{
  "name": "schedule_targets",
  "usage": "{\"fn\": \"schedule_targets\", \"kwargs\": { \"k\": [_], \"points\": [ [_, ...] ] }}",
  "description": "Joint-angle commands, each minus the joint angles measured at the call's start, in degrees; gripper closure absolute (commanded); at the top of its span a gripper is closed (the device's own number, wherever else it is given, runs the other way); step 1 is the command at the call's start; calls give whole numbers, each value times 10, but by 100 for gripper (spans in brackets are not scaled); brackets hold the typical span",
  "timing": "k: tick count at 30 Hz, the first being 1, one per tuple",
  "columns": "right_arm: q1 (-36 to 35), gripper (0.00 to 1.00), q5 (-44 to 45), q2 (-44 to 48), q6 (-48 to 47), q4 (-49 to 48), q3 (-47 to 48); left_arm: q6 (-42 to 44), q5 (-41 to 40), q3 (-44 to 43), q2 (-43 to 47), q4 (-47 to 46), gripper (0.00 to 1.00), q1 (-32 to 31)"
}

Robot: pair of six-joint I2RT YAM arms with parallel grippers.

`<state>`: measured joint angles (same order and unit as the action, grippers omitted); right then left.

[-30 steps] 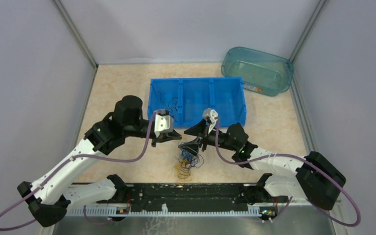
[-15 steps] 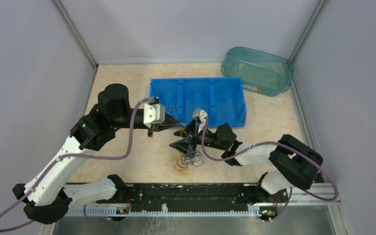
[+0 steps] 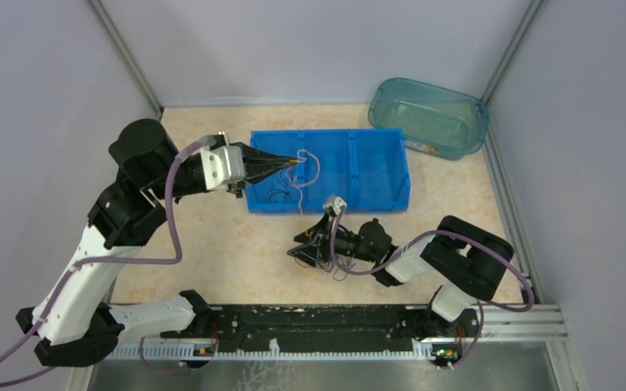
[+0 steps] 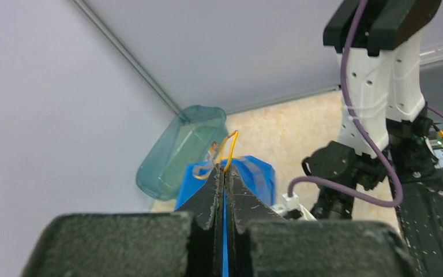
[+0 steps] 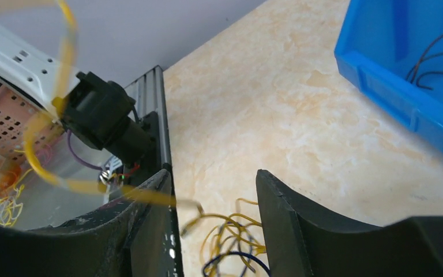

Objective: Untangle the cables

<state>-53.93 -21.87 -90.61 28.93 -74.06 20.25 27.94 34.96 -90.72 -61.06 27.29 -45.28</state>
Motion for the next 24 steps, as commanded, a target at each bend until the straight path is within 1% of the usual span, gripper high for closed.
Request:
{"fn": "schedule_targets", "kwargs": {
  "k": [1, 5, 7, 11, 15, 16, 18, 20, 21, 22, 24],
  "points": [
    [-8, 44, 26, -11, -14, -33, -15, 5, -19, -58, -16, -39, 99, -3],
    [-13, 44, 33, -22, -15, -33, -19, 18, -22, -100, -32, -41, 99, -2],
    [-18, 45, 32, -28, -16, -31, -18, 43, -26, -114, -35, -46, 100, -3],
    [-25, 48, 36, -36, -15, -25, -22, 110, -79, -127, -32, -98, 99, -3],
    [-28, 51, 49, -36, -12, -33, -40, 204, -150, -123, -28, -182, 100, -3],
    [-29, 51, 51, -53, -12, -34, -42, 219, -167, -124, -29, -201, 100, -3],
    [-30, 51, 55, -56, -12, -33, -45, 250, -182, -131, -32, -221, 100, -3],
    [-31, 51, 58, -52, -12, -34, -48, 250, -183, -146, -36, -217, 100, -3],
    [-31, 51, 61, -47, -13, -30, -49, 242, -180, -152, -38, -209, 100, -3],
    [-31, 48, 63, -21, -14, -20, -47, 231, -175, -156, -38, -199, 100, -3],
    [-31, 40, 74, 38, -33, 52, -32, 209, -163, -158, -37, -170, 100, -3]
  ]
}}
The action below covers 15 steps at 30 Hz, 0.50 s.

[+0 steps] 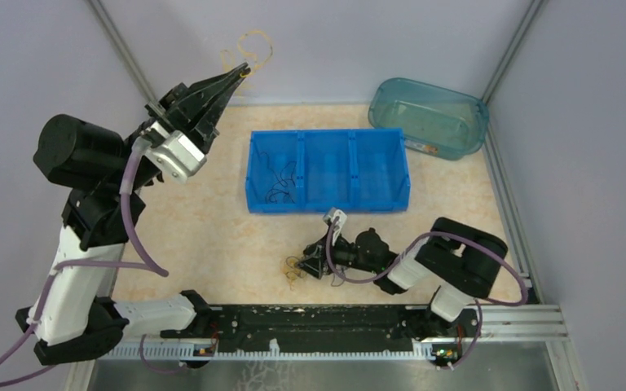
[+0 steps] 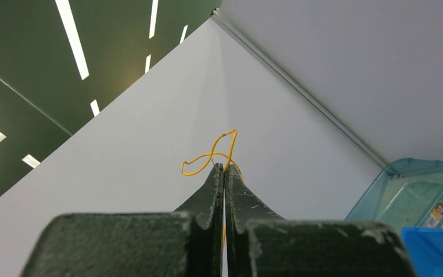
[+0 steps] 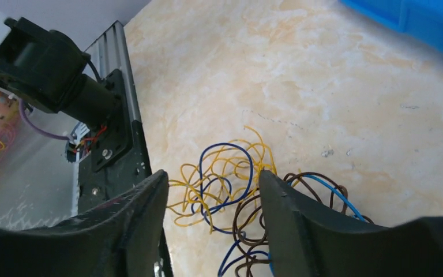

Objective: Untangle the cables

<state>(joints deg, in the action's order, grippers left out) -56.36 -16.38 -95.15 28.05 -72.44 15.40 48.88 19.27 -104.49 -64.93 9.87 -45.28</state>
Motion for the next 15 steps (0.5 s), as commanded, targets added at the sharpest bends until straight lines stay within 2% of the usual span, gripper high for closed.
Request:
{"fn": "schedule_targets", "kwargs": {
  "k": [1, 5, 8, 15],
  "points": [
    [-7, 36, 25, 129, -36, 82, 31, -10, 1, -17, 4, 21, 100, -3],
    [-6, 25, 52, 262, -100, 240, 102, -62, 23, 24, 21, 59, 100, -3],
    [-6, 17, 78, 329, -140, 328, 149, -109, 48, 48, 29, 100, 100, -3],
    [4, 13, 95, 389, -228, 430, 250, -235, 141, 116, 48, 163, 100, -3]
  ]
}}
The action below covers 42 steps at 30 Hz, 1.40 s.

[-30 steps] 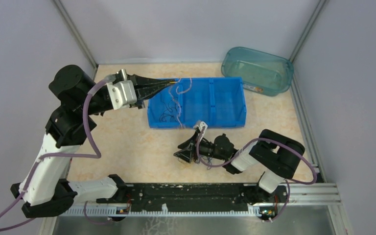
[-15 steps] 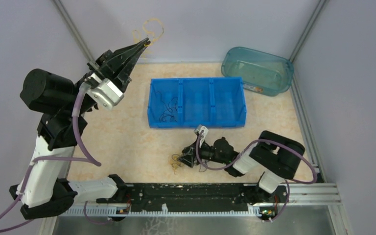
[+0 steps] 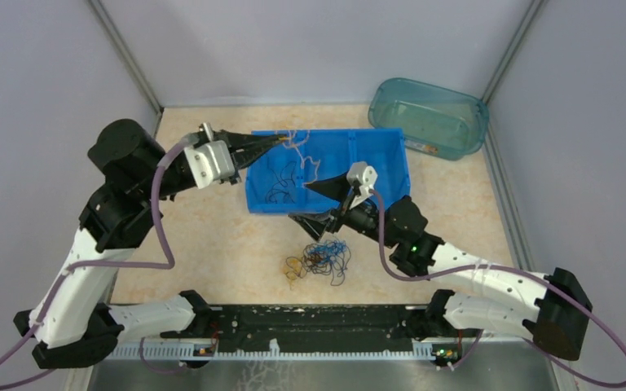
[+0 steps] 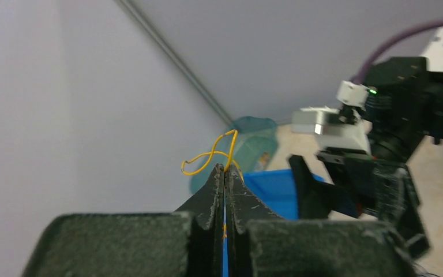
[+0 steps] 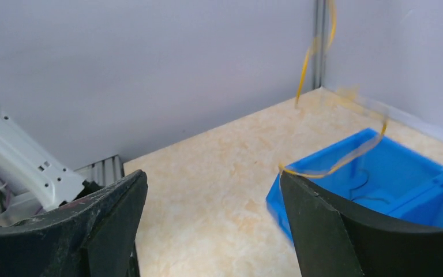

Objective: Untangle the cables

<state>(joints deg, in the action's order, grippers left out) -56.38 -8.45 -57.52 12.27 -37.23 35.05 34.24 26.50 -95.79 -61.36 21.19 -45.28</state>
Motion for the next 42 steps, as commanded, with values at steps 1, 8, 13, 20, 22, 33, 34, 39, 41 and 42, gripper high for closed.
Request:
{"fn": "schedule_targets", "kwargs": {
  "k": [1, 8, 13, 20, 22, 33, 34, 39, 41, 42],
  "points": [
    [5, 13, 14, 12, -86, 87, 72, -96, 89, 45, 16, 56, 100, -3],
    [7, 16, 9, -16, -129, 126, 122, -147, 120, 92, 26, 48, 100, -3],
    [23, 17, 3, -12, -122, 125, 117, -148, 128, 91, 26, 62, 100, -3],
    [45, 24, -37, -24, -97, 85, 105, -162, 147, 89, 25, 63, 100, -2],
    [46, 30, -54, -34, -89, 76, 109, -165, 145, 87, 23, 62, 100, -3],
    [50, 57, -55, -82, -57, 37, 119, -172, 149, 84, 23, 59, 100, -2],
    [53, 67, -55, -81, -55, 37, 119, -171, 148, 86, 23, 59, 100, -2],
    [95, 91, -36, -63, -6, 57, 107, -160, 99, 116, 31, 61, 53, -2],
    [118, 93, -17, -51, 17, 78, 101, -138, 73, 140, 36, 71, 22, -2],
    [130, 95, -4, -44, 24, 91, 98, -127, 59, 152, 38, 77, 8, -2]
  ]
}}
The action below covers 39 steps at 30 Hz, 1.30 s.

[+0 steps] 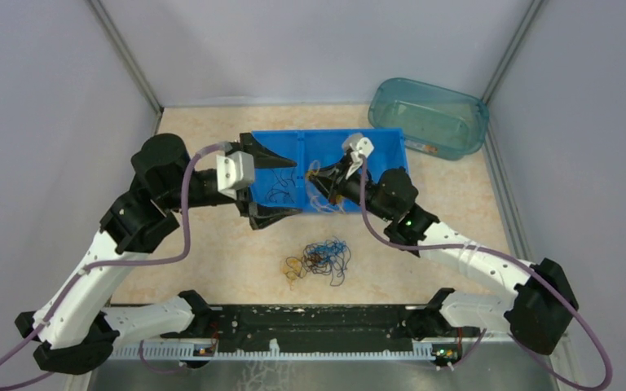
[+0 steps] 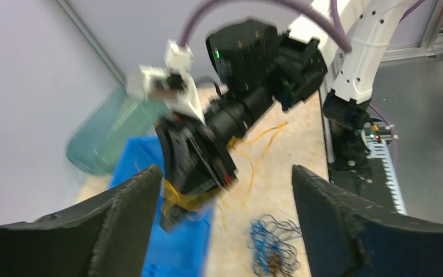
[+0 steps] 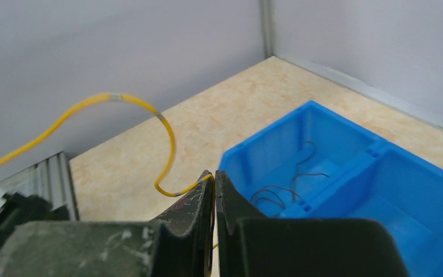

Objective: Untangle the cables

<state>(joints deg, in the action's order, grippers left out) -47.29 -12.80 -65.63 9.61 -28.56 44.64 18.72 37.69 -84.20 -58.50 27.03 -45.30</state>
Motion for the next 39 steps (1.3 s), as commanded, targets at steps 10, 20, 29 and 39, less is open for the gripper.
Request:
{"fn": "schedule_targets", "kwargs": {
  "k": [10, 20, 29, 39],
  "points": [
    [160, 100, 314, 45, 24, 278, 53, 96, -108, 56, -11, 115, 0, -2],
    [207, 90, 437, -107, -45, 375, 146, 65, -121, 43, -25, 131, 0, 1],
    [240, 87, 444, -265, -30, 518, 322, 59, -111, 32, -22, 128, 0, 2],
    [237, 58, 358, -187, 11, 504, 269, 66, -113, 39, -16, 133, 0, 3]
  ]
}}
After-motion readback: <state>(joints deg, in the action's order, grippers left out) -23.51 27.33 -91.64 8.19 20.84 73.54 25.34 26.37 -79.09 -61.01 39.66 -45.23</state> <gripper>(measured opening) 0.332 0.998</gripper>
